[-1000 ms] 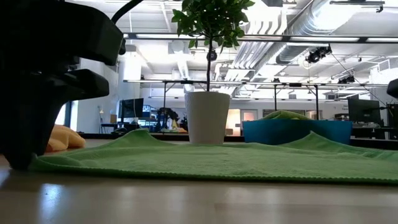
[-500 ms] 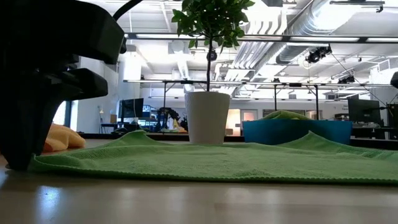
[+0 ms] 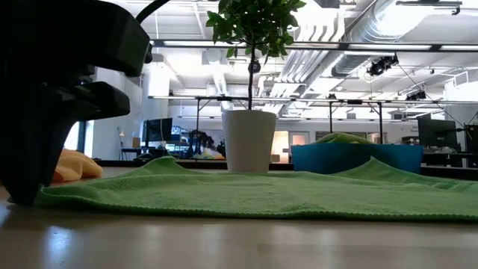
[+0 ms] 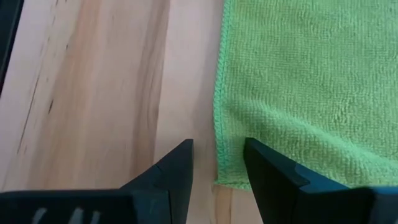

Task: Sort microfiber towel by color & place in baskets
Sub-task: Fold the green towel

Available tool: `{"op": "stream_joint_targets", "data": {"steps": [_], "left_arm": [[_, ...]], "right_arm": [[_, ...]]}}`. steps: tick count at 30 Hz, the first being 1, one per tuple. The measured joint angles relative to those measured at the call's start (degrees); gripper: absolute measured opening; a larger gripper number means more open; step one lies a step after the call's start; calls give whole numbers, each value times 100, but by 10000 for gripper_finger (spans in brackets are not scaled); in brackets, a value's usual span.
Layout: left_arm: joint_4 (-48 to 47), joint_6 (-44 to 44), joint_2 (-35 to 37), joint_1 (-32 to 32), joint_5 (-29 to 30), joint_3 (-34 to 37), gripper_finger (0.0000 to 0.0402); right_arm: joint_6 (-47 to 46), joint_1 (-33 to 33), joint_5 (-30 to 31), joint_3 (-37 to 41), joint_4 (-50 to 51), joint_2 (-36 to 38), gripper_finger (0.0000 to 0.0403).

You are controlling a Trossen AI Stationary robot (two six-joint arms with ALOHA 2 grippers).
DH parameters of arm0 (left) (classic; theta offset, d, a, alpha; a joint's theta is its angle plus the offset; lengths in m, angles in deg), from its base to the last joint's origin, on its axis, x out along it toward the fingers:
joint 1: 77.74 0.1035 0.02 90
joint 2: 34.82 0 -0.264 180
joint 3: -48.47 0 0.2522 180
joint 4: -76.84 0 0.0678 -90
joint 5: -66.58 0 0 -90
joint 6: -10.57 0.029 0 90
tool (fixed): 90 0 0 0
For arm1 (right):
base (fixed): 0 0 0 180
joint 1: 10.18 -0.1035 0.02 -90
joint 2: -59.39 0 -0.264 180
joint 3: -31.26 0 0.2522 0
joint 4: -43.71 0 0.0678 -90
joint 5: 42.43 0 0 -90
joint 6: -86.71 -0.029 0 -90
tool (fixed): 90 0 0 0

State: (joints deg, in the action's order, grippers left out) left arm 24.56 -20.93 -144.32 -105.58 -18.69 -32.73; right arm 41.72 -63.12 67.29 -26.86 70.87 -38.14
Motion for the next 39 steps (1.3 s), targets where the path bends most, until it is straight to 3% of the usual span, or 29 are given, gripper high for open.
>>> {"op": "stream_joint_targets", "data": {"steps": [6, 14, 20, 25, 31, 39], "left_arm": [[10, -130, 0, 0, 4, 0, 5], [259, -365, 0, -3, -488, 0, 5], [255, -588, 0, -2, -1433, -253, 5], [232, -385, 0, -3, -1960, -752, 5], [-145, -284, 2, 49, -1390, -1170, 5], [-1428, -1006, 4, 171, -598, -1360, 5]], "right_arm": [[-46, -8, 123, -10, 10, -83, 117], [-131, 6, -119, -10, 82, -88, 10], [-333, 4, -575, -116, 449, 191, 12], [87, 53, -1191, -395, 654, 581, 4], [633, 245, -1037, -679, 1548, 678, 2], [999, 767, -580, -768, 2714, 680, 1]]}}
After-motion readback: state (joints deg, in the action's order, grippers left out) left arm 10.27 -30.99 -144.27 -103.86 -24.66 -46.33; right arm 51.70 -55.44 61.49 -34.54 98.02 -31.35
